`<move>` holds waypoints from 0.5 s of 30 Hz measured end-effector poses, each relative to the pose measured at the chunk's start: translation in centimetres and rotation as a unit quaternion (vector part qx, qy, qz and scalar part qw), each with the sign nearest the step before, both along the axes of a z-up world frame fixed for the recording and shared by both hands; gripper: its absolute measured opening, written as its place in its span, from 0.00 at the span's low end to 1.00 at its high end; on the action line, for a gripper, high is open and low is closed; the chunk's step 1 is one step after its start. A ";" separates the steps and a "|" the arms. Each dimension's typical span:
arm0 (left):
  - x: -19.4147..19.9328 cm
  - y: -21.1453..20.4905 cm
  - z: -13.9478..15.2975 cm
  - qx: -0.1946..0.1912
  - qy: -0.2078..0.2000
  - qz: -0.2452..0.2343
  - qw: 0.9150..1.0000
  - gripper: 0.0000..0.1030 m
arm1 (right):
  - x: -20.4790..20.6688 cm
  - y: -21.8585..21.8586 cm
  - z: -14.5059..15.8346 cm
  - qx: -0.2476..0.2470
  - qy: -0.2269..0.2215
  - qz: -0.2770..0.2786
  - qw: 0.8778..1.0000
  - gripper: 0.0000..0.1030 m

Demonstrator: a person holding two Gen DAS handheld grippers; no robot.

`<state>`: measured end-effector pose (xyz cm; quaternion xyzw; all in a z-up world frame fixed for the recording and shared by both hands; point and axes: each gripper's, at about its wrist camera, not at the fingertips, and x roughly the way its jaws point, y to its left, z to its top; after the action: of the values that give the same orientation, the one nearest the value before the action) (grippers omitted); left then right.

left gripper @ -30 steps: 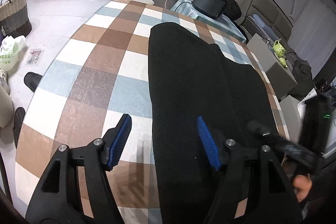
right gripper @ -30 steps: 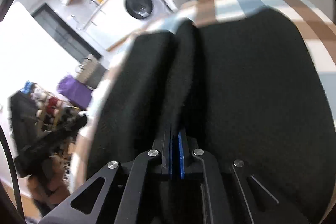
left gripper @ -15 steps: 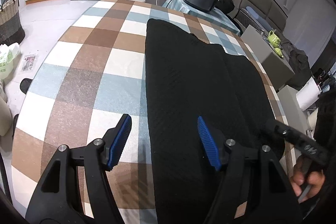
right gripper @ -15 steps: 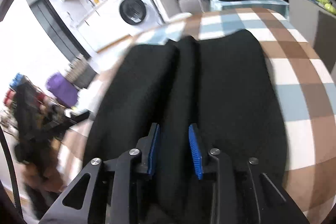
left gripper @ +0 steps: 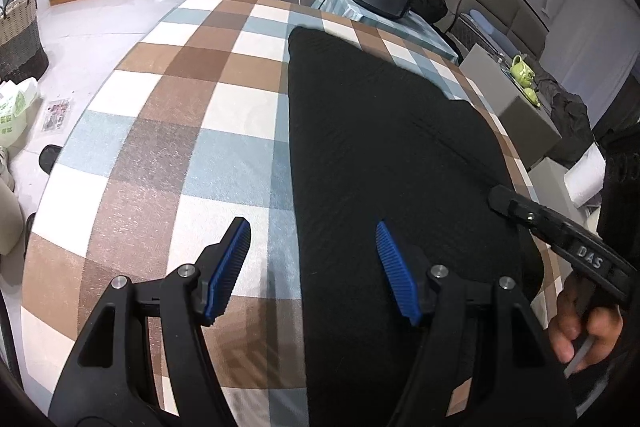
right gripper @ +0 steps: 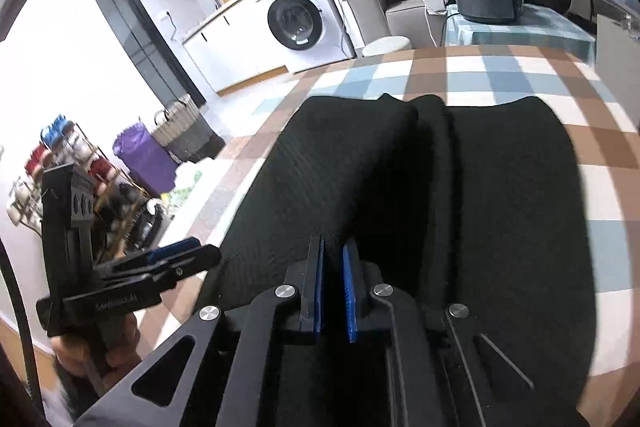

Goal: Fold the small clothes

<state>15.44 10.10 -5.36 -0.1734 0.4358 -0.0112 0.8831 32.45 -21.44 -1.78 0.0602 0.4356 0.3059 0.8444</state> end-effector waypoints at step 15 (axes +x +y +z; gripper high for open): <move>0.4 -0.7 -1.6 0.009 0.025 -0.013 1.000 0.61 | 2.2 -4.9 -4.3 -0.016 0.070 -0.072 0.995 0.36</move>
<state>15.81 9.43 -6.98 -0.1603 0.4604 -0.0139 0.8730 34.67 -26.37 -6.08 0.0989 0.4935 0.2324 0.8323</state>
